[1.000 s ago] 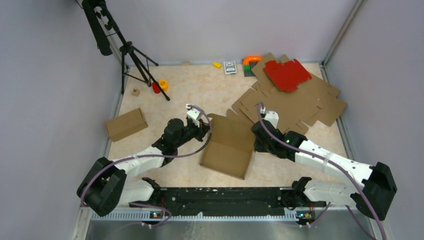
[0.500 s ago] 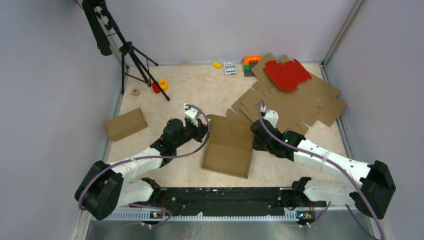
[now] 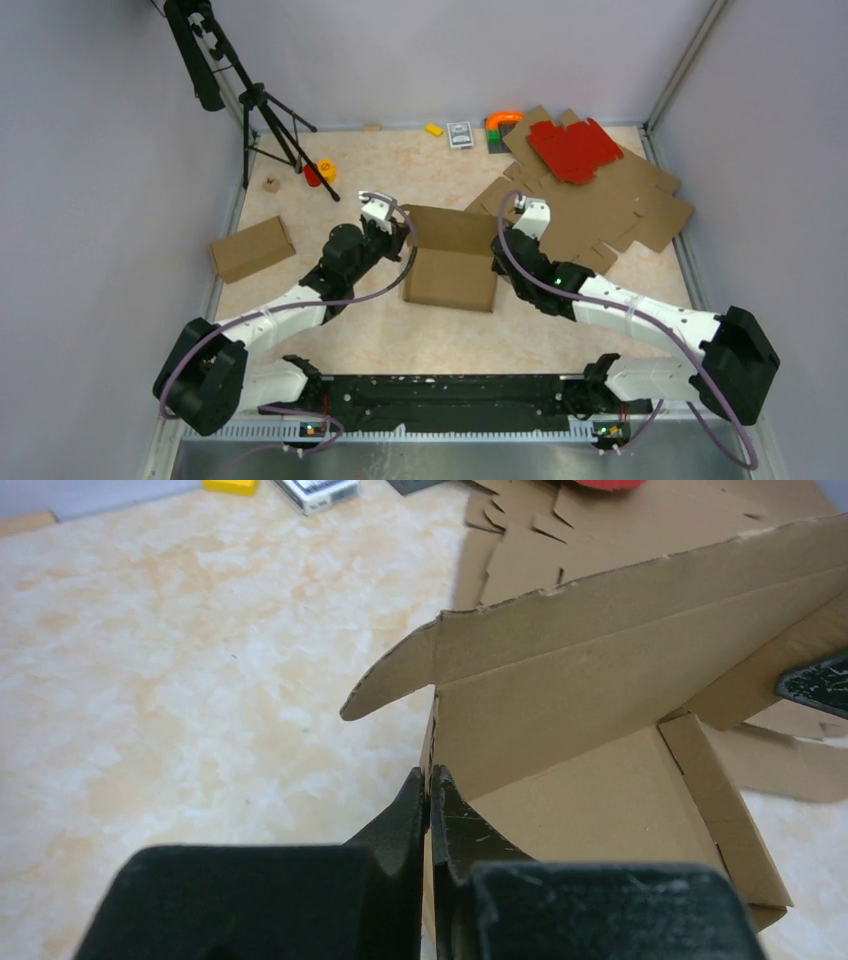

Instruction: Fold the paper box

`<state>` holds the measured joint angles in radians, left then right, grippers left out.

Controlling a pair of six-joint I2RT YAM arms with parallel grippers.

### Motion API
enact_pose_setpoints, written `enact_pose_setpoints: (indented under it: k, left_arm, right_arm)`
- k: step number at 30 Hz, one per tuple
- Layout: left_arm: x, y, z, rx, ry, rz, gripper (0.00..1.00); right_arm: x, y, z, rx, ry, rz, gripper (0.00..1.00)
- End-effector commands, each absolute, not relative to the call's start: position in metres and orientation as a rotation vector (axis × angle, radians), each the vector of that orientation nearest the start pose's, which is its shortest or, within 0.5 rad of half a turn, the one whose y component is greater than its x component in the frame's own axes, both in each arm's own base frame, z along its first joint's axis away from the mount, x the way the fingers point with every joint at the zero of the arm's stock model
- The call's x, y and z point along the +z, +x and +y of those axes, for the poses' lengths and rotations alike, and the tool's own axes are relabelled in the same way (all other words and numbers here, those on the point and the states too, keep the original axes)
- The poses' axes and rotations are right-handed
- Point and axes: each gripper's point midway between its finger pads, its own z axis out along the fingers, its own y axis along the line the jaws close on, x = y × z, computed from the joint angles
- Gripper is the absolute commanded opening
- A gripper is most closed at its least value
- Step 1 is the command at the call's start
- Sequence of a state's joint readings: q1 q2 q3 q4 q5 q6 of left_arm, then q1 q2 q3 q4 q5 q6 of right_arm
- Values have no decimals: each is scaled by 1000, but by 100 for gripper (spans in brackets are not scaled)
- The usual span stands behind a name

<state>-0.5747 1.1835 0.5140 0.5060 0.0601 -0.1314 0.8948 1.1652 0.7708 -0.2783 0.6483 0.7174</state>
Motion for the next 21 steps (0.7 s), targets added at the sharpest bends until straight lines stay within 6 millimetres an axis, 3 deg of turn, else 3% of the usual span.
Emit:
enact_pose_setpoints:
  k: [1,7,21]
  left_arm:
    - [172,334,-216,-521,416,1652,0]
    - [159,337,-220,-570,367,1658,0]
    - [115,312,-233,-742,282,1736,0]
  right_arm:
    - [191,305,220,313,228,1846,0]
    - [165,313,230,305,223,1851,0]
    - [121,294,220,322,210,1920,0]
